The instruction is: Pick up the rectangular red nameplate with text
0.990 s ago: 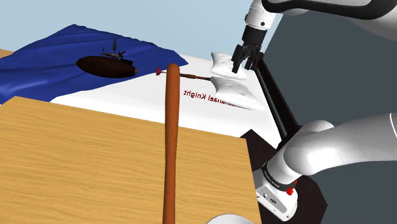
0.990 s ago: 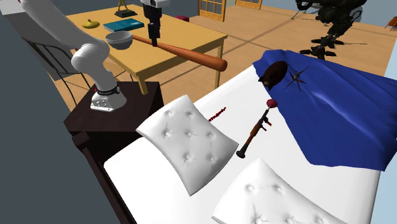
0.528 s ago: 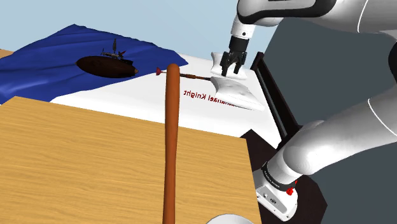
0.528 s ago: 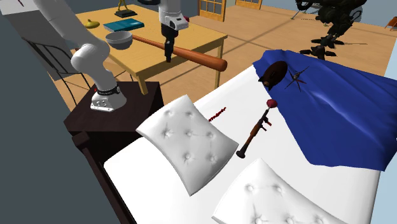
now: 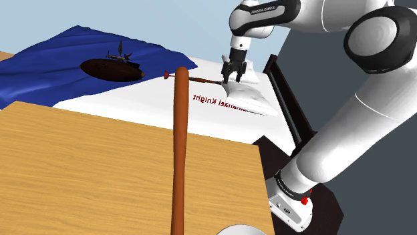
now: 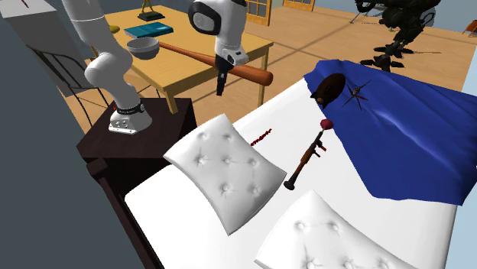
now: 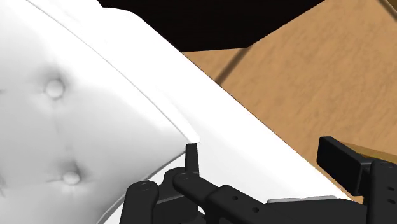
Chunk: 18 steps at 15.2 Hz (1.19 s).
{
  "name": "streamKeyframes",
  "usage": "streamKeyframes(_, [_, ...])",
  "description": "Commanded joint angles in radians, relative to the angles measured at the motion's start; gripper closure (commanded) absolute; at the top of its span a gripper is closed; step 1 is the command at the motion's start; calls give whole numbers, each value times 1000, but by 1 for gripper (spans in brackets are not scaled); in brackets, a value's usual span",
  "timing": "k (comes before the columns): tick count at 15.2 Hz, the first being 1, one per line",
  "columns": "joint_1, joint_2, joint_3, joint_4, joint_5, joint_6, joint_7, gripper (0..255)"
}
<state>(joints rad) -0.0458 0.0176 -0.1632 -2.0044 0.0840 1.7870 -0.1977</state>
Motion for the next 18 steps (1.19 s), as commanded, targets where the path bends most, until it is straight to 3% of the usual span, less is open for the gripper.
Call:
streamKeyframes(1, [-9, 90, -8, 62, 17, 6, -17, 0])
streamKeyframes(11, [-80, 522, -14, 421, 96, -35, -72, 0])
streamKeyframes(18, [-150, 868, 2, 809, 133, -149, -70, 0])
